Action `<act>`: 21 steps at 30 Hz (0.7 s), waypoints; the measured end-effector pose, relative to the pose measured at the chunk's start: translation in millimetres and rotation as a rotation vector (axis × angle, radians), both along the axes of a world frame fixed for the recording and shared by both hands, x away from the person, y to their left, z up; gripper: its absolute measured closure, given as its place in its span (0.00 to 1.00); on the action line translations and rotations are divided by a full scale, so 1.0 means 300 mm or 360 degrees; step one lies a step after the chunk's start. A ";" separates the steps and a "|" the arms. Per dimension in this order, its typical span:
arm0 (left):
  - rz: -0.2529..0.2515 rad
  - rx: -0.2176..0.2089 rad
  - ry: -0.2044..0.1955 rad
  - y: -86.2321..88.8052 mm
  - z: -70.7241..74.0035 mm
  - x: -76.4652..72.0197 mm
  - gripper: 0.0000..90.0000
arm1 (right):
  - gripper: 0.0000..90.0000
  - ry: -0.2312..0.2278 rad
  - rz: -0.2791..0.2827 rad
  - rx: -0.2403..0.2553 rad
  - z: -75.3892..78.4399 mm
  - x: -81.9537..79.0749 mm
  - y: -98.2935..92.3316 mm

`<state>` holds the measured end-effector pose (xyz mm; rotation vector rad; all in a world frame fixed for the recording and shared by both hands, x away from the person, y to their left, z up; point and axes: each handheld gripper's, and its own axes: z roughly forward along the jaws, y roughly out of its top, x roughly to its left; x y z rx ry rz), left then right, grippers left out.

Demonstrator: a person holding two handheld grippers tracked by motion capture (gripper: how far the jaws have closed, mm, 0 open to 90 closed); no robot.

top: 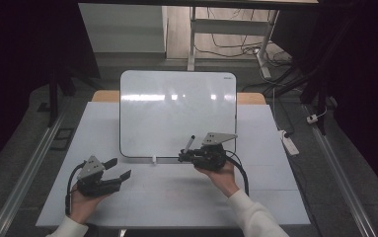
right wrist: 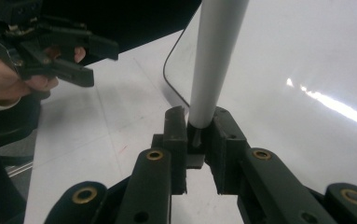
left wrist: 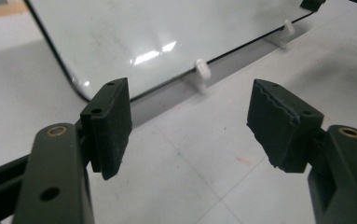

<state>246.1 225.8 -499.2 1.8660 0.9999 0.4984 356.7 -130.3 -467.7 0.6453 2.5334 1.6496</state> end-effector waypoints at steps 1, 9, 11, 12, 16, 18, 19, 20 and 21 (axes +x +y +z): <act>-0.0013 -0.0001 -0.0018 -0.012 0.010 0.000 0.35 | 0.86 0.0006 0.0006 0.0000 -0.003 -0.001 -0.002; -0.0145 -0.0056 -0.0091 -0.112 0.090 0.029 0.35 | 0.86 0.0035 0.0042 -0.0028 -0.019 -0.003 0.009; -0.0166 -0.0052 -0.0109 -0.137 0.108 0.043 0.35 | 0.86 0.0039 0.0054 -0.0037 -0.023 -0.005 0.013; -0.0178 -0.0051 -0.0117 -0.151 0.118 0.051 0.35 | 0.86 0.0043 0.0055 -0.0041 -0.025 -0.006 0.014; -0.0224 -0.0075 -0.0132 -0.202 0.156 0.090 0.36 | 0.86 0.0053 0.0062 -0.0042 -0.032 -0.008 0.018; -0.0239 -0.0088 -0.0146 -0.226 0.173 0.106 0.36 | 0.86 0.0052 0.0062 -0.0043 -0.032 -0.010 0.018; -0.0251 -0.0100 -0.0146 -0.236 0.180 0.114 0.36 | 0.86 0.0053 0.0063 -0.0043 -0.032 -0.011 0.019; -0.0260 -0.0112 -0.0147 -0.247 0.186 0.120 0.36 | 0.86 0.0054 0.0063 -0.0042 -0.032 -0.011 0.019; -0.0269 -0.0117 -0.0147 -0.258 0.192 0.126 0.36 | 0.86 0.0056 0.0066 -0.0038 -0.032 -0.012 0.020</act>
